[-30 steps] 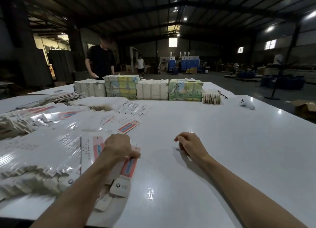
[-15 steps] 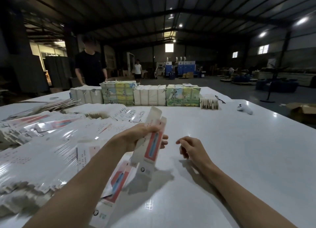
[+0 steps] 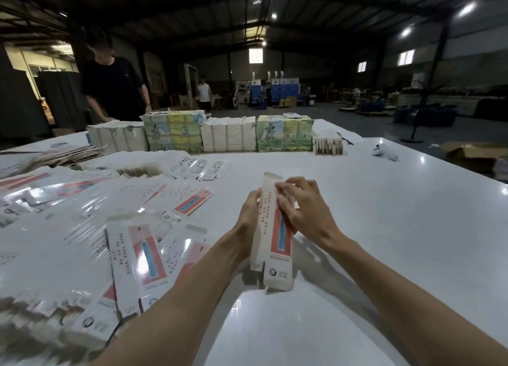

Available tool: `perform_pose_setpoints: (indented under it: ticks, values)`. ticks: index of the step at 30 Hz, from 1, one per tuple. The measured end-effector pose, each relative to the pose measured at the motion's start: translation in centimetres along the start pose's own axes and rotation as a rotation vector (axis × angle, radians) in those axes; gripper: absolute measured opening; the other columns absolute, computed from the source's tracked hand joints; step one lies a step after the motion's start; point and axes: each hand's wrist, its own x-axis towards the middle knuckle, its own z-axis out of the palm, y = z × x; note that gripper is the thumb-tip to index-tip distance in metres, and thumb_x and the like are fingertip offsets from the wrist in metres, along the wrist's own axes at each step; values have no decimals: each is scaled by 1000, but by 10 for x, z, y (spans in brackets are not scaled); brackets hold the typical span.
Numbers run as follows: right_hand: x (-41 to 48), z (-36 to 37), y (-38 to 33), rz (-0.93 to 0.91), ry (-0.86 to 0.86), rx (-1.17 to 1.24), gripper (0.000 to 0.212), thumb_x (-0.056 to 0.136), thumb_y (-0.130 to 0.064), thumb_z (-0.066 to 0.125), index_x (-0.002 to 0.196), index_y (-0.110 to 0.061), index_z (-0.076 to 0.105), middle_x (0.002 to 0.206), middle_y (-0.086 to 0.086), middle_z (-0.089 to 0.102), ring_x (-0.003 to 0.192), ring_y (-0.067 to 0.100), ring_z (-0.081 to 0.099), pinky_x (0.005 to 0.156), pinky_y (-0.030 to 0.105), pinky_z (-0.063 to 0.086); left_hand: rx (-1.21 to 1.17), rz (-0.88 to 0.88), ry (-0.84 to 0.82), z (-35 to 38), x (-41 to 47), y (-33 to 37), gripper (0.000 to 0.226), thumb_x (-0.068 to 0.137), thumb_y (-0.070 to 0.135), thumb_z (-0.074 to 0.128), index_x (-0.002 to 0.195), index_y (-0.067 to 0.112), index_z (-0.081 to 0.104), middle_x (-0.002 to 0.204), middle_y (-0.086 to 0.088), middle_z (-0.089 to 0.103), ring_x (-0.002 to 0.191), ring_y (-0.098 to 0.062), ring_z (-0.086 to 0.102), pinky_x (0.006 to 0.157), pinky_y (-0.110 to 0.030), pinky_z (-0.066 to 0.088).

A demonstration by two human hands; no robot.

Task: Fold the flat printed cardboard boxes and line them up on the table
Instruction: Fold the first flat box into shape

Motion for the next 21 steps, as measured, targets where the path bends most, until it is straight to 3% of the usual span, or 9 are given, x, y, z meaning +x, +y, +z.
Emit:
perform_pose_setpoints:
  ticks: [3, 6, 9, 13, 16, 18, 21]
  values:
    - [5, -9, 0, 102, 2, 204, 28, 102, -30, 65, 126, -17, 70, 124, 3, 55, 124, 17, 45, 91, 31, 56, 11, -1, -62, -4, -3, -2, 63, 110, 56, 30, 100, 11, 74, 90, -21, 74, 71, -33, 74, 64, -36, 61]
    - [9, -18, -3, 218, -6, 376, 21, 101, -26, 67, 114, -10, 71, 124, 8, 52, 112, 12, 54, 68, 20, 59, 5, -78, -150, -2, -8, -1, 70, 107, 64, 30, 106, 15, 81, 105, -22, 77, 87, -37, 77, 72, -40, 63]
    - [11, -25, -2, 271, -59, 404, 25, 104, -27, 64, 105, -4, 72, 124, 8, 53, 112, 17, 57, 82, 23, 58, 36, -121, -180, -3, -8, -3, 74, 106, 66, 30, 119, 9, 75, 114, -21, 76, 91, -36, 77, 75, -41, 62]
    - [9, -40, -4, 251, -172, 801, 47, 105, -30, 60, 99, 16, 66, 97, 13, 59, 85, 22, 60, 77, 32, 50, 47, -173, -210, 5, -6, 2, 77, 104, 70, 31, 127, 5, 65, 94, -11, 70, 77, -23, 68, 73, -37, 60]
    - [6, -37, -8, 294, -149, 922, 47, 104, -33, 60, 101, 14, 64, 83, 9, 59, 74, 16, 57, 72, 28, 47, 9, -188, -171, 16, -7, 1, 74, 103, 70, 35, 124, 5, 62, 86, -10, 64, 71, -20, 63, 68, -33, 57]
    - [4, -28, -11, 340, -51, 906, 37, 103, -33, 64, 102, 4, 69, 86, 1, 66, 80, 15, 62, 76, 29, 50, -73, -209, -156, 17, -7, 0, 68, 104, 68, 38, 116, 4, 60, 84, -11, 61, 67, -20, 61, 64, -31, 56]
    - [-2, -13, -11, 481, 53, 903, 39, 98, -42, 69, 127, -18, 62, 124, 1, 67, 113, 21, 67, 100, 41, 55, -286, -255, -129, 13, -7, 4, 57, 106, 62, 42, 104, 7, 57, 80, -11, 58, 59, -18, 59, 58, -29, 56]
